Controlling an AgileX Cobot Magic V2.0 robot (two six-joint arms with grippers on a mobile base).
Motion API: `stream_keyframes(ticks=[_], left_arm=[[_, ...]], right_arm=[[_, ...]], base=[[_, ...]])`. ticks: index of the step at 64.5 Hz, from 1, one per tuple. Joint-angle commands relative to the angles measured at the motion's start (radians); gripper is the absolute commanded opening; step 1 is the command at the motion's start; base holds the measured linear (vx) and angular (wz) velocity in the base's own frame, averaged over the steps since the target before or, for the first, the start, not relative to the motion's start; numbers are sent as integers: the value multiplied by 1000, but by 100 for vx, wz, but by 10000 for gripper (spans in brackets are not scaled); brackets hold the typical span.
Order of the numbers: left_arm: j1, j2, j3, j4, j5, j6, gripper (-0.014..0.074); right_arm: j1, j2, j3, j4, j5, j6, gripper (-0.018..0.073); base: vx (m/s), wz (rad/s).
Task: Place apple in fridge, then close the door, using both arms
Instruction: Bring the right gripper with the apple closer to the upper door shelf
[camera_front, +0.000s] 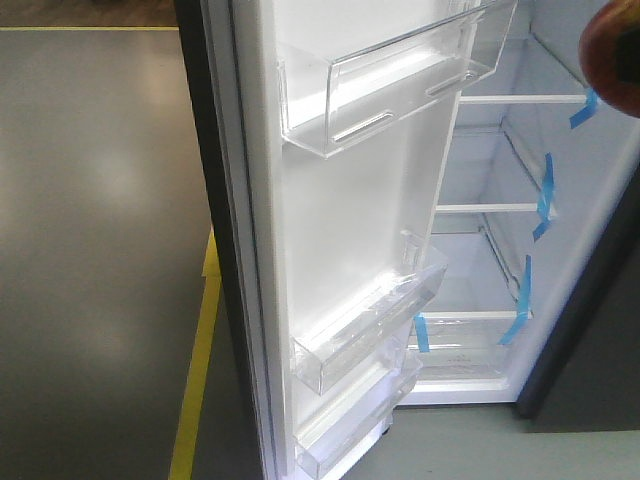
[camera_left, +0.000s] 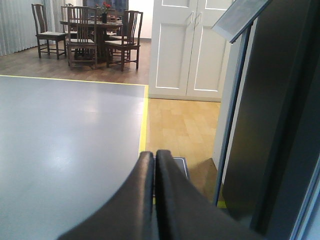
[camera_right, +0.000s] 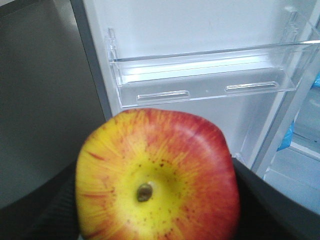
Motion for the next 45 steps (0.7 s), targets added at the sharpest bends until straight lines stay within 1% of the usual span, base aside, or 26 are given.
stream_keyframes(ticks=[1,45], left_arm=[[-7,-14,28,-3,-68,-9,-6],[-7,-14,28,-3,-68,-9,-6]], right_arm=[[-2,-8,-31,47,-63,-2,-6],[-2,-8,-31,47,-63,-2,-6]], base=[[3,0],[4,0]])
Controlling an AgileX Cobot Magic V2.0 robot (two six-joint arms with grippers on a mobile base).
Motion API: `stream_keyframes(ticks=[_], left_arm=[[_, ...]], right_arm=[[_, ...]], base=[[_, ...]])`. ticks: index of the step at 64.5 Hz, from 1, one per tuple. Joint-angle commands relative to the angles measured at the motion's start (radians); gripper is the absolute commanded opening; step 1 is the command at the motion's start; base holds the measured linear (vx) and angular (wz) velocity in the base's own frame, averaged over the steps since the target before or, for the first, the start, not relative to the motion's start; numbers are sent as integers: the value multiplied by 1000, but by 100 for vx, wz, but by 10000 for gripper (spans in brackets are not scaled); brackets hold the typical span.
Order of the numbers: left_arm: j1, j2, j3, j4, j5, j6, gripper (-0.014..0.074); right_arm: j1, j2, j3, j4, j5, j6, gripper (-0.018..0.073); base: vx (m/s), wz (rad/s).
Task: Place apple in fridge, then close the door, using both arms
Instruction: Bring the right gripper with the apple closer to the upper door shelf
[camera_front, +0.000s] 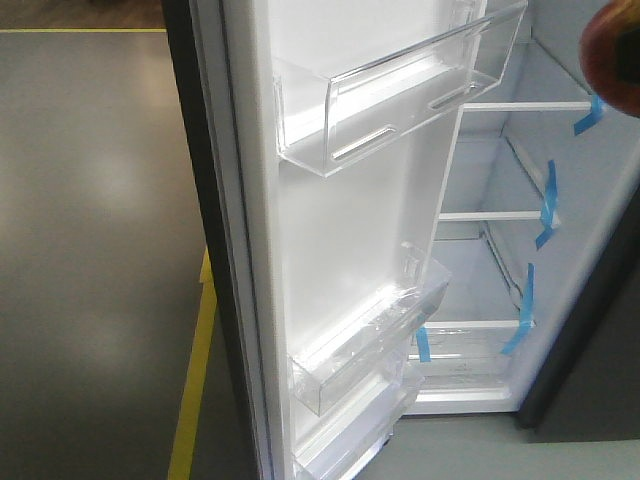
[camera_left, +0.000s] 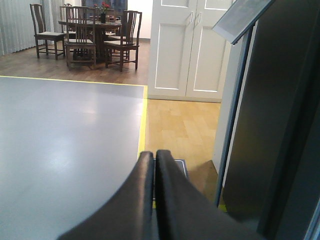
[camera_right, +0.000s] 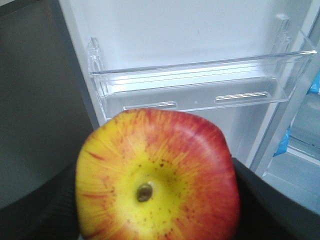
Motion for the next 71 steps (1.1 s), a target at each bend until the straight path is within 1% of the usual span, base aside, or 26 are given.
stream_keyframes(ticks=[1,71], left_arm=[[-7,-14,28,-3,-68,-9,-6],[-7,-14,28,-3,-68,-9,-6]], right_arm=[[-2,-8,-31,47,-63,-2,-6],[-2,-8,-31,47,-63,-2,-6]], base=[[5,0],[3,0]])
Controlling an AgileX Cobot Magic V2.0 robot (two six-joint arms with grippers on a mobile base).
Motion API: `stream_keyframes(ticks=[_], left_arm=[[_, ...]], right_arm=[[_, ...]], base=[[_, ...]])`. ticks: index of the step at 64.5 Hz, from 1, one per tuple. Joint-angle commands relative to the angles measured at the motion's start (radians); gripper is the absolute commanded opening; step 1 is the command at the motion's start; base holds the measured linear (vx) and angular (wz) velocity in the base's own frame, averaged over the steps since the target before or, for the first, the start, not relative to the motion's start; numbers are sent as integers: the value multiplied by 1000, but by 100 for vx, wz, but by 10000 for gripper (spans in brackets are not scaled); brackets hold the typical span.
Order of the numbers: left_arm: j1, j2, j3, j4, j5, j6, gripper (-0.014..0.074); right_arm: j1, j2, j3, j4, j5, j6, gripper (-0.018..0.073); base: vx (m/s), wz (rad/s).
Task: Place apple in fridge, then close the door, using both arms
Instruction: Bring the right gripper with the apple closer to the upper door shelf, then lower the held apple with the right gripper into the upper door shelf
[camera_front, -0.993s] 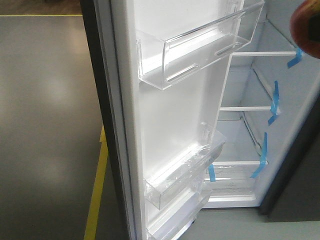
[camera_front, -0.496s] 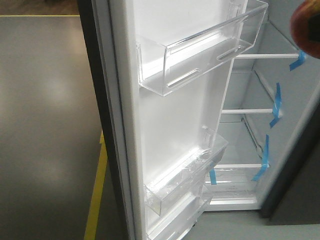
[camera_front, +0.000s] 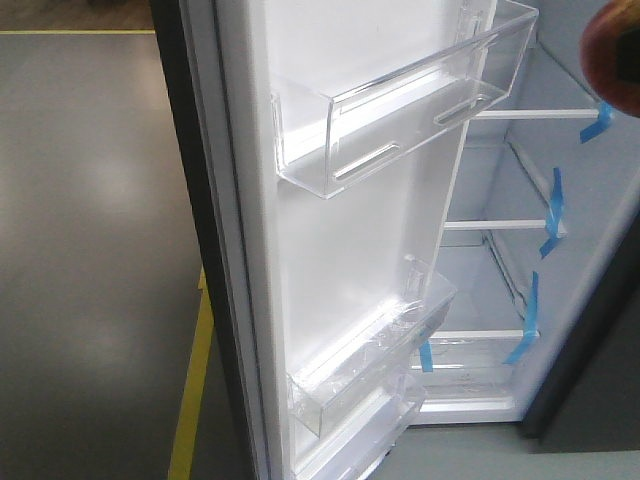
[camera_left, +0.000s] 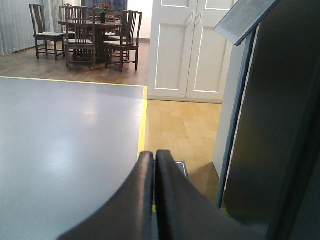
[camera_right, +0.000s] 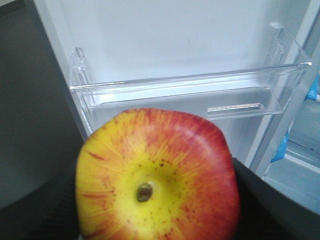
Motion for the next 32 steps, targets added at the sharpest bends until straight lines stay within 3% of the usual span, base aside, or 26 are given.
stream_keyframes(ticks=[1,32], left_arm=[[-7,-14,28,-3,-68,-9,-6],[-7,-14,28,-3,-68,-9,-6]], right_arm=[[-2,-8,-31,47,-63,-2,-6],[-2,-8,-31,47,-63,-2,-6]], base=[[1,0],[1,0]])
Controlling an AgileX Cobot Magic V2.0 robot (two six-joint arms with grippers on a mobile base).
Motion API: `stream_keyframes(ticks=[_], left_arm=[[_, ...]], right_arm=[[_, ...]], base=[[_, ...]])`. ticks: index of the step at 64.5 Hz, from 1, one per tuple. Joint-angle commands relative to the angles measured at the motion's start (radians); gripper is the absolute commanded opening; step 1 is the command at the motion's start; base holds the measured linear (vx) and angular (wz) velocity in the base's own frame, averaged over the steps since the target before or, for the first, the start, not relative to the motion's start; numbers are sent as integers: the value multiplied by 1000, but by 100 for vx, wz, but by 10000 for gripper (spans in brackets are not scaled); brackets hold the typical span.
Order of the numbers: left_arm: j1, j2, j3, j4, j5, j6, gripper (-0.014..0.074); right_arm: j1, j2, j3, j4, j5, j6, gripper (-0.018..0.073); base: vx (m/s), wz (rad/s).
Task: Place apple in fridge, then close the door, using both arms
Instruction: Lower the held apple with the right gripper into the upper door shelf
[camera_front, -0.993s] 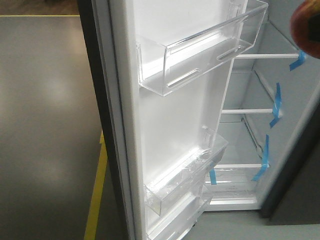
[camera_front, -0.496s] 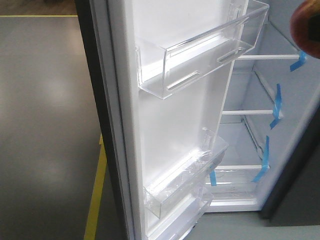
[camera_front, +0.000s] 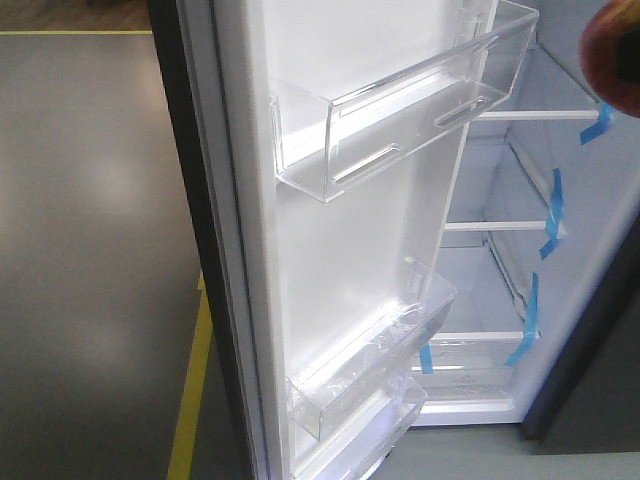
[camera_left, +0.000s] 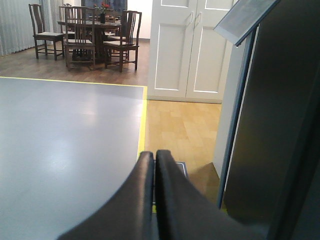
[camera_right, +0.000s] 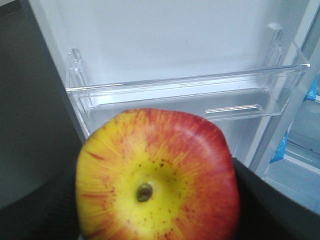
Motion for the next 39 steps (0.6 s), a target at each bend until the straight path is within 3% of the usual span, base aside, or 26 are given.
stream_keyframes(ticks=[1,39], left_arm=[[-7,-14,28,-3,-68,-9,-6],[-7,-14,28,-3,-68,-9,-6]], right_arm=[[-2,-8,-31,47,-63,-2,-6],[-2,-8,-31,47,-63,-2,-6]], base=[[1,0],[0,0]])
